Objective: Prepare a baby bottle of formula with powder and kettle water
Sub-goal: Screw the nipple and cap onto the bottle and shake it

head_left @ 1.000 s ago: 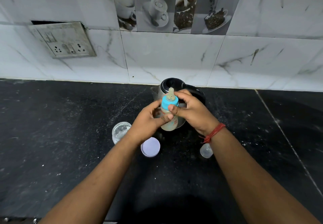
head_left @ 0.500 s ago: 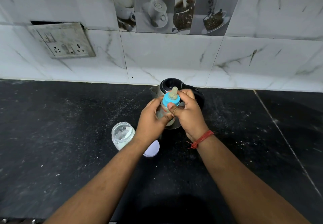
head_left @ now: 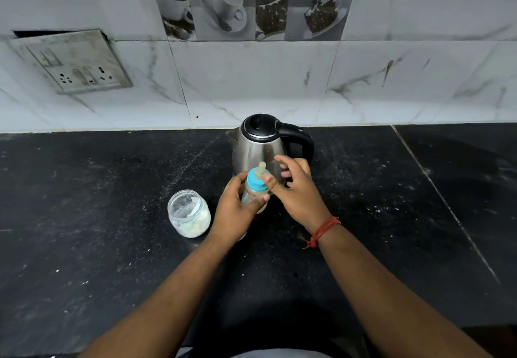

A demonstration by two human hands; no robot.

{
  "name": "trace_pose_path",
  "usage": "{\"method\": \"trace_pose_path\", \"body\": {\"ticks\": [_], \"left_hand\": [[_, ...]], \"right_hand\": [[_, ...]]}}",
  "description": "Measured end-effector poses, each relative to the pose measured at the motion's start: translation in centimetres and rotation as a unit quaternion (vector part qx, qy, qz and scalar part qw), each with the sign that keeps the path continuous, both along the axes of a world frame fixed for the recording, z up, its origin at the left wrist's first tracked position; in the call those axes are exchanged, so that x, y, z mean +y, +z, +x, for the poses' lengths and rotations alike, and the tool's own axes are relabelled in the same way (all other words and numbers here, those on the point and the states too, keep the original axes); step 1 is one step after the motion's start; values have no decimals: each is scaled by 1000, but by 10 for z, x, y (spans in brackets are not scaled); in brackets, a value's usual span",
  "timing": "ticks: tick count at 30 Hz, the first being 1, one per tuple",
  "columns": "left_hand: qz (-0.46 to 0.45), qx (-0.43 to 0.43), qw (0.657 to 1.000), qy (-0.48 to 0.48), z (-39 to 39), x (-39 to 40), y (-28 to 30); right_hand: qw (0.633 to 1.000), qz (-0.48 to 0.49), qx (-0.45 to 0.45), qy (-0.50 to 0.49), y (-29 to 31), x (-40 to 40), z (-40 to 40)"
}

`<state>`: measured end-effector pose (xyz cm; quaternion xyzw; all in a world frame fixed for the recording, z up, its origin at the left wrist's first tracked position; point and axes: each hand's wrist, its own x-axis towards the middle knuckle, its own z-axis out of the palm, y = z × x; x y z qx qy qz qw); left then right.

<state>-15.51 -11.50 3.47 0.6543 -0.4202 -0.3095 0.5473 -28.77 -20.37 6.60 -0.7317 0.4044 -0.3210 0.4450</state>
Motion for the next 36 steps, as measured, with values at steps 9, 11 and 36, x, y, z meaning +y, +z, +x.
{"method": "trace_pose_path", "body": {"ticks": [9, 11, 36], "left_hand": [[55, -31, 998, -20, -12, 12, -27], [54, -31, 998, -26, -19, 13, -32], [27, -12, 1000, 0, -2, 21, -15]], "right_hand": [[977, -72, 171, -107, -61, -8, -78], [968, -69, 215, -108, -72, -9, -93], [999, -19, -1, -39, -8, -6, -46]]}}
